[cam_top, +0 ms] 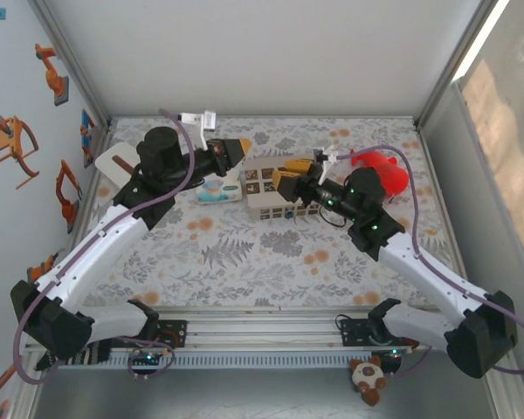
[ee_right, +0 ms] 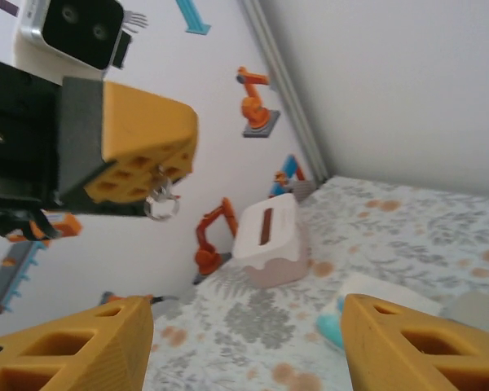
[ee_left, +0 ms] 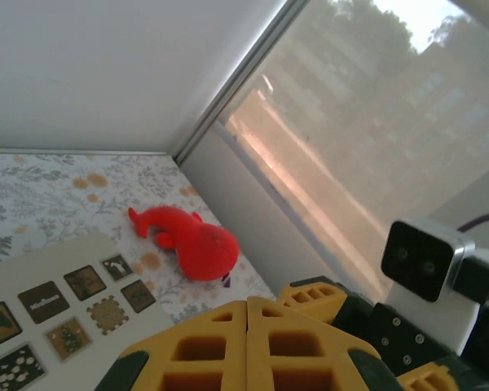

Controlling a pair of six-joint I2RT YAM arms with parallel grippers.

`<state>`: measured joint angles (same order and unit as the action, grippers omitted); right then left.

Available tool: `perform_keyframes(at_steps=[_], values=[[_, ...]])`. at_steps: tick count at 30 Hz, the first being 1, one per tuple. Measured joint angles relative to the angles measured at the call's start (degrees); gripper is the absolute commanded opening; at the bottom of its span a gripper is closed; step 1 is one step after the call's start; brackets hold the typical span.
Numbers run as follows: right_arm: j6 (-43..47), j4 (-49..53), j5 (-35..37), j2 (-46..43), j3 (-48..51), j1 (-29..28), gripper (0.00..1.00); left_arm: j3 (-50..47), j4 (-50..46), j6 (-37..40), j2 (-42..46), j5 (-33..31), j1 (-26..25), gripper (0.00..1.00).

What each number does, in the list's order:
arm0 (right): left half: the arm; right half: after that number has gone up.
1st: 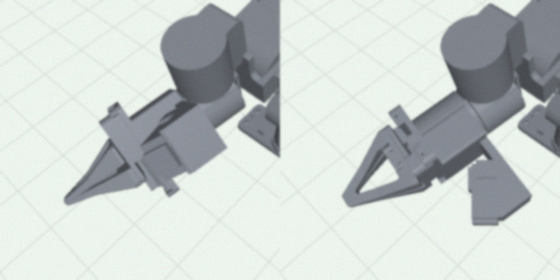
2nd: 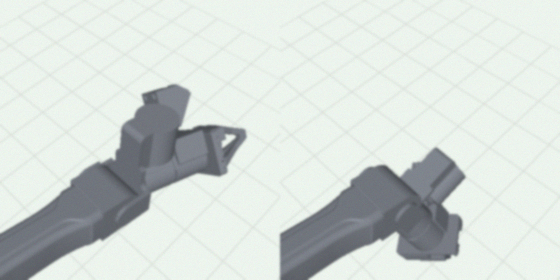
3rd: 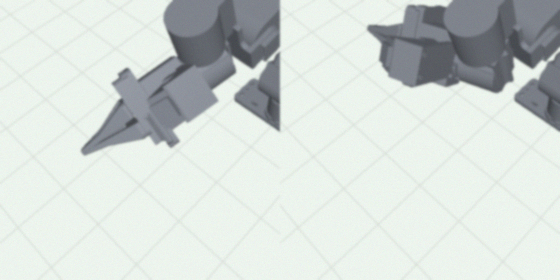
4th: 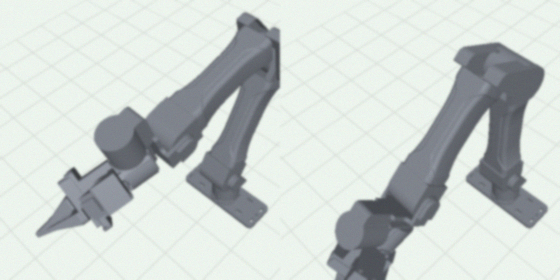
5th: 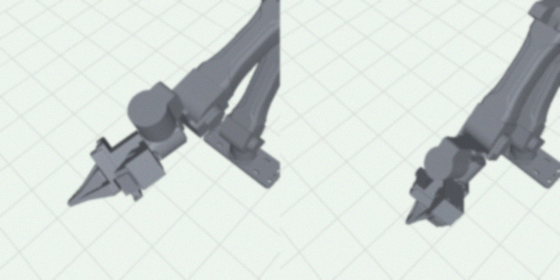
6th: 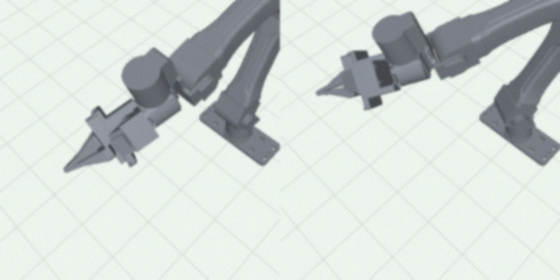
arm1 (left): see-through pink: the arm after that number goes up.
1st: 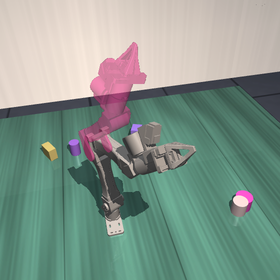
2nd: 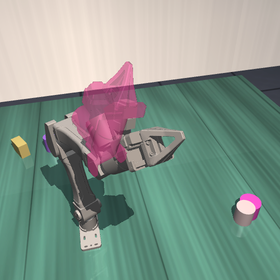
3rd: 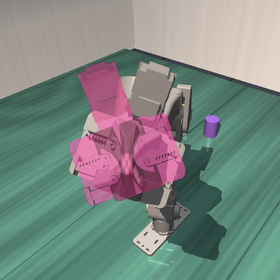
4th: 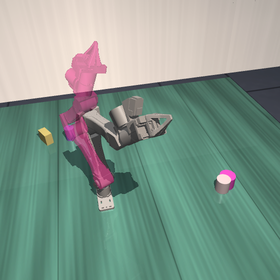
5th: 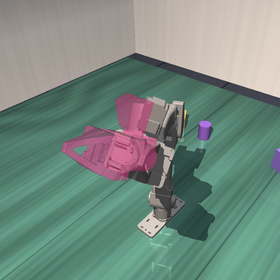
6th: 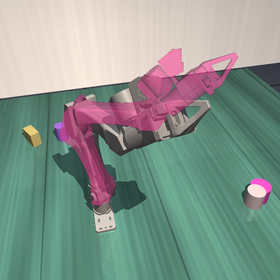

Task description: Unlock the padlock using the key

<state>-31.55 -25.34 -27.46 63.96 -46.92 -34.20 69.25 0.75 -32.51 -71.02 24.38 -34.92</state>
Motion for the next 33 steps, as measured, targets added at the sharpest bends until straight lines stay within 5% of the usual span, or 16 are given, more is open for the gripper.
perform_keyframes(at_steps=[10,33], values=[[-13.7,-10.95,-9.03,9.84,-1.81,-2.03,0.62,0.0,-2.8,8.28,-0.61,2.73,-0.85,0.0],[-18.18,-17.64,-11.98,14.25,-5.35,-3.5,0.39,-0.04,-2.47,8.61,-0.59,3.56,-0.7,0.0]])
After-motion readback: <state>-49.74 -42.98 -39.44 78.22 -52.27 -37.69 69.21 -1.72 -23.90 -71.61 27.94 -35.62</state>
